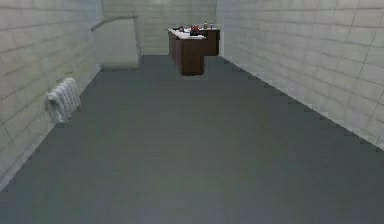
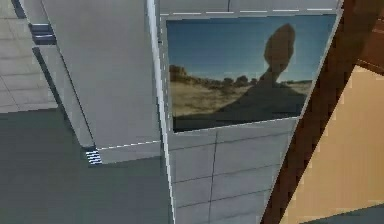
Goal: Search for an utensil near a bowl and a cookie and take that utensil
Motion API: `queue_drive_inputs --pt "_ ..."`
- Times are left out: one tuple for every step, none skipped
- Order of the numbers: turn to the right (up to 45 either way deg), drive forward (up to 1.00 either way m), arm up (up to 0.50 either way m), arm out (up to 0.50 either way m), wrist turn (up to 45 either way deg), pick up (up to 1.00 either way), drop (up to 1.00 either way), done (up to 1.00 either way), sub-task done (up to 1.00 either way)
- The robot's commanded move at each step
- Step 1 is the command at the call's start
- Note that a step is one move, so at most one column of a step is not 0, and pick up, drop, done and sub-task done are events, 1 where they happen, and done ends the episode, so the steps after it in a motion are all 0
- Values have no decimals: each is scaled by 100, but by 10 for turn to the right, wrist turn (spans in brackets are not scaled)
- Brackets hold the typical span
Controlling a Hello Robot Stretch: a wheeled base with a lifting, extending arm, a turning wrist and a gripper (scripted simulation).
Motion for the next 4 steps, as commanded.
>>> queue_drive_inputs --pt "0 15 0 0 0 0 0 0 0" --pt "90 0 0 0 0 0 0 0 0" --pt "0 100 0 0 0 0 0 0 0" --pt "30 0 0 0 0 0 0 0 0"
